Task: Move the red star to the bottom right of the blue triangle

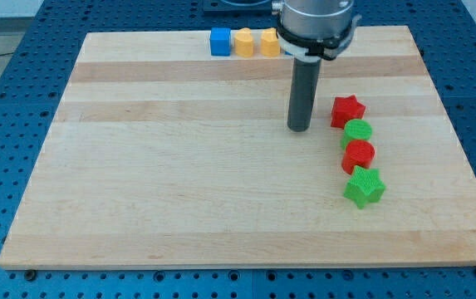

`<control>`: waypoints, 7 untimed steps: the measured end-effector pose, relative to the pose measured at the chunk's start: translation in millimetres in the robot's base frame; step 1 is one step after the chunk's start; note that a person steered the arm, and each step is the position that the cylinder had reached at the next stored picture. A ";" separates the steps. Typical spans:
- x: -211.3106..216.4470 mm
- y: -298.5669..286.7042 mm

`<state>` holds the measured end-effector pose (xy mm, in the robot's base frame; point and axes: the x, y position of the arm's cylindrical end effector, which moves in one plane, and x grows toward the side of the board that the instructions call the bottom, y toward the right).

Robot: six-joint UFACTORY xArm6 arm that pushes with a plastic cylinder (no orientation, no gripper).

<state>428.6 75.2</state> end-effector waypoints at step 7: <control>-81.7 86.8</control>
<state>346.8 162.0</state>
